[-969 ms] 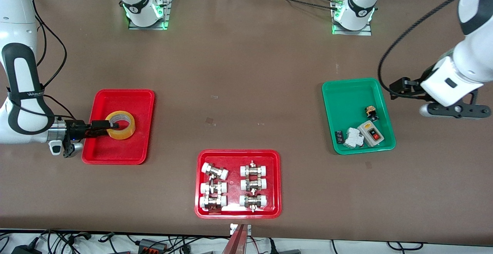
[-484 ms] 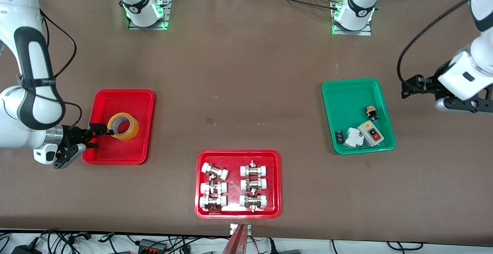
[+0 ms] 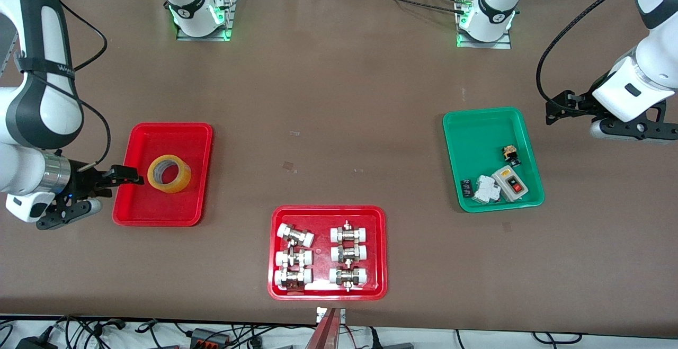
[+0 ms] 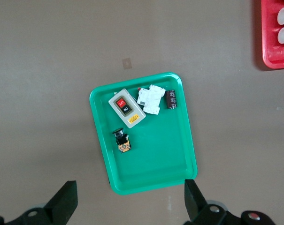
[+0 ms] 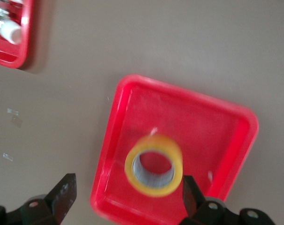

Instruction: Left arm passes tape to right arm into tray

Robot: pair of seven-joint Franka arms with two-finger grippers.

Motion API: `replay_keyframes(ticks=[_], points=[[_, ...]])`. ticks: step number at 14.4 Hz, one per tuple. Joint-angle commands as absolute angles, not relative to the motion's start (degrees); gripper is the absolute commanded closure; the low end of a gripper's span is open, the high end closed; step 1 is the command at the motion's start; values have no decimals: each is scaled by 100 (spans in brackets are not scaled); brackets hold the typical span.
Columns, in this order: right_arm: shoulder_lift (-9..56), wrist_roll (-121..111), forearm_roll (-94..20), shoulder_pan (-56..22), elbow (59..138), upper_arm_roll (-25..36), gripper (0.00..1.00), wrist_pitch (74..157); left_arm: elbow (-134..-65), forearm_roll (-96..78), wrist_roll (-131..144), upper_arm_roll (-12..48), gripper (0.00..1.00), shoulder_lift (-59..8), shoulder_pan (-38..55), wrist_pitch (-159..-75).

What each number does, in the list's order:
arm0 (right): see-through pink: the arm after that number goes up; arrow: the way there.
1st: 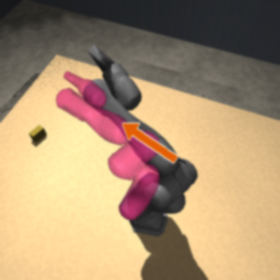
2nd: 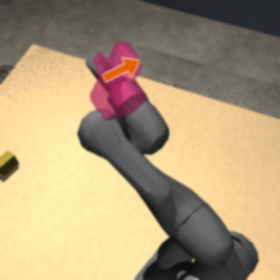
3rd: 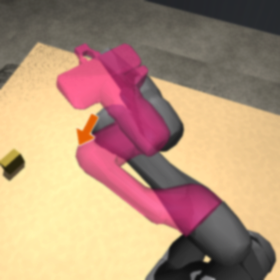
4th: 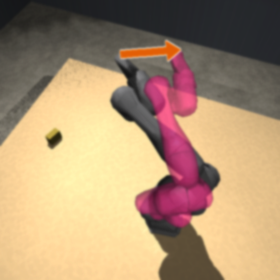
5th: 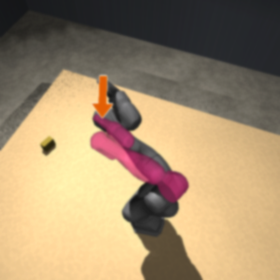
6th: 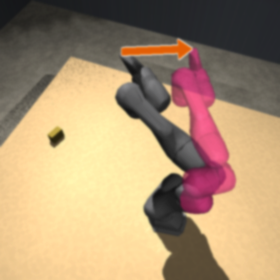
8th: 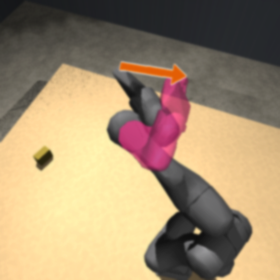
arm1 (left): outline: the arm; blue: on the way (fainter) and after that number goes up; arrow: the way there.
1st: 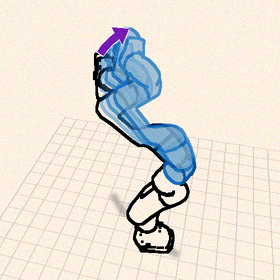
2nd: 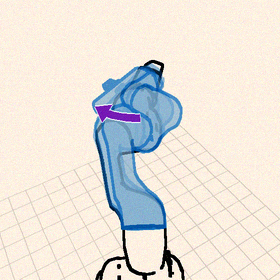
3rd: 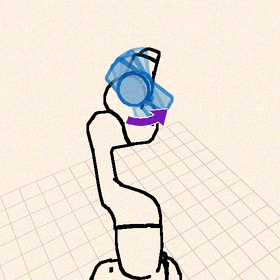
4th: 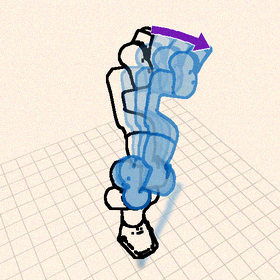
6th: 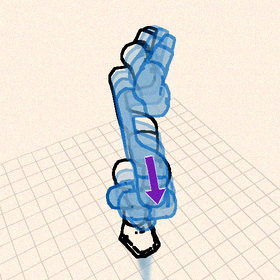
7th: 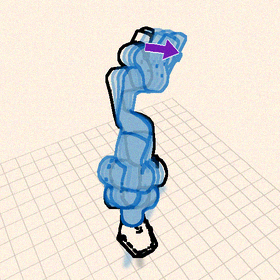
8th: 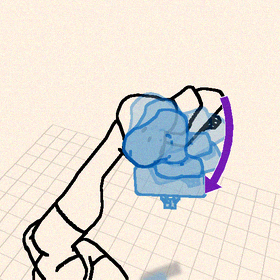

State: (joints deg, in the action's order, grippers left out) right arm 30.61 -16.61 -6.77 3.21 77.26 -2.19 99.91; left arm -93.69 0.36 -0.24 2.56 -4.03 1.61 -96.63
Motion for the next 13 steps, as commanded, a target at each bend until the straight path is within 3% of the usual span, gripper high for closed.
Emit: replay_keyframes(ticks=[1,7,13], points=[[2630,-530,-273,53,7708,-211,0,9459,-9466,-88,-132,176,0,-413,272,-9949],[2250,-422,97,-9,6813,-159,0,8386,-9299,-280,-149,229,0,-220,229,-9870],[1767,255,62,-26,6942,-97,0,8726,-9308,-431,-141,255,0,-167,237,-9844]])
